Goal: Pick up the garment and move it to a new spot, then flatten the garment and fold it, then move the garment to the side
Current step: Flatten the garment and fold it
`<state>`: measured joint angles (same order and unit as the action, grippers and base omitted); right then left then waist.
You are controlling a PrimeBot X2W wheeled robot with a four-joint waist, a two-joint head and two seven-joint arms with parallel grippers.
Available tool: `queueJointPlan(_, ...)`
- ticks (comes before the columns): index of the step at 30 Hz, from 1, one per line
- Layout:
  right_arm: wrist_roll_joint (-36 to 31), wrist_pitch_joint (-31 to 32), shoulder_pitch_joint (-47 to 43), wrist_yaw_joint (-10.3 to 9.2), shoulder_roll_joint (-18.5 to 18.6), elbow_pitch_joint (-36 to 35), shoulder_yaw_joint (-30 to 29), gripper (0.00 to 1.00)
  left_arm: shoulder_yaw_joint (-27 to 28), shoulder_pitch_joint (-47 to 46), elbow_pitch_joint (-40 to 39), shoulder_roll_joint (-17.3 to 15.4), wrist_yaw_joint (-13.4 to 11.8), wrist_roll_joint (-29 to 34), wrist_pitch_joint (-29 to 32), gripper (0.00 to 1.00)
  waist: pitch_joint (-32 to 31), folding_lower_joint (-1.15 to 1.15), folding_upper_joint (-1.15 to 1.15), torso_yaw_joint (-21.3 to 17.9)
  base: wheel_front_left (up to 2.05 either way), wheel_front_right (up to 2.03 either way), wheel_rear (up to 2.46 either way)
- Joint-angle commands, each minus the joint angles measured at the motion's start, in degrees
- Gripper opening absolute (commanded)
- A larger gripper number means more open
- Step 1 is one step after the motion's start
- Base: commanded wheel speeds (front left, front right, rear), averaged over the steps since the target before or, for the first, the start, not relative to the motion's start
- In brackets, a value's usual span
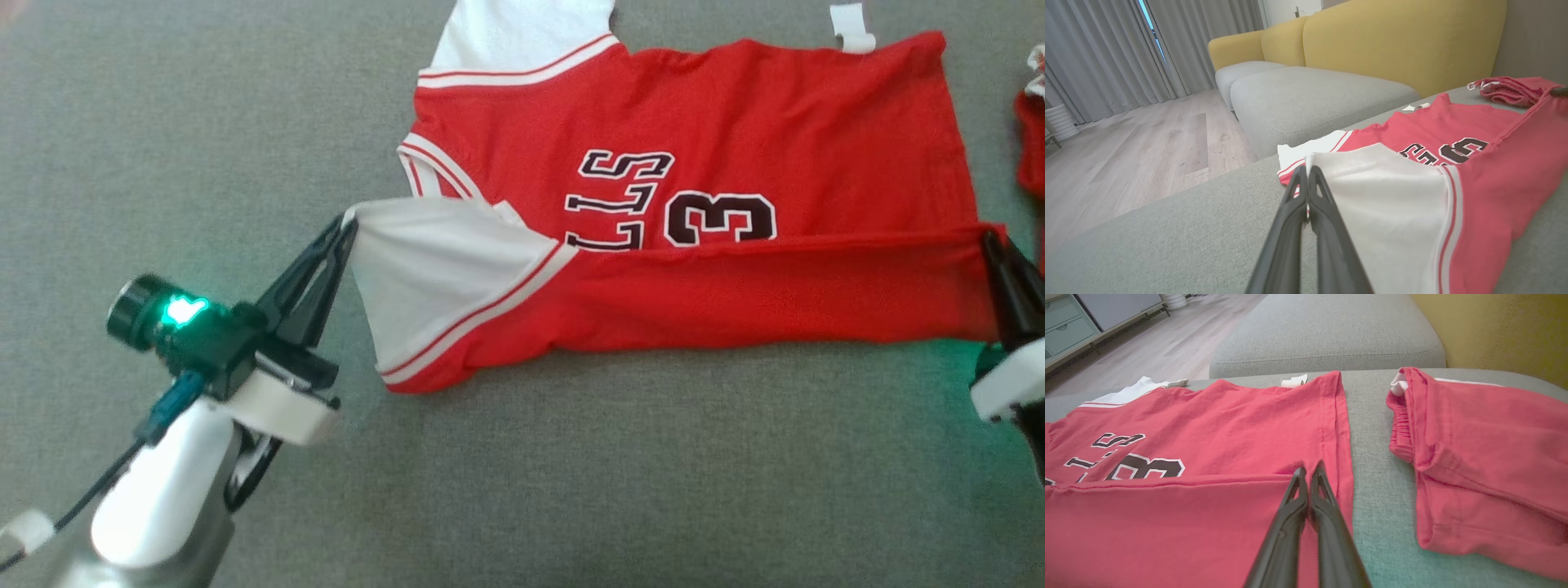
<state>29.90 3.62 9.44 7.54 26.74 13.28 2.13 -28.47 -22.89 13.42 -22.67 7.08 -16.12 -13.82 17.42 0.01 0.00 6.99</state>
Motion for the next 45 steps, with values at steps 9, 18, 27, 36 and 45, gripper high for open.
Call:
queueJointPlan(9,-0.95,-2.13,6.59,-0.05,0.79,2.99,1.59,0.00,2.17,-8.21,0.77,-0.72,0.30,4.48,-1.16,0.00,2.87,-0.01,0.00,-0.83,0.00,0.00,0.00)
queueJointPlan(18,-1.40,-5.80,9.32,-0.05,-0.46,5.69,1.91,1.00,5.27,-7.63,3.48,1.86,0.34,5.13,-1.17,1.00,3.24,-0.01,0.00,-0.93,0.00,0.00,0.00)
queueJointPlan(27,-1.09,-9.12,5.90,-0.05,-2.94,5.01,2.63,1.00,9.10,5.20,4.00,8.76,-0.48,-0.83,-1.18,1.00,0.00,-0.01,0.00,-1.80,0.00,0.00,0.00)
queueJointPlan(36,-0.24,-9.73,1.94,-0.05,-4.36,4.24,2.46,1.00,9.14,13.98,7.25,13.32,-1.32,-6.08,0.16,1.00,-1.75,-0.01,0.00,-2.64,0.00,0.00,0.00)
queueJointPlan(45,-0.09,-9.47,2.44,-0.05,-4.08,3.55,1.99,1.00,6.63,12.39,10.29,12.36,-0.38,-7.24,2.81,0.96,-0.69,-0.01,0.00,-3.38,0.00,0.00,0.00)
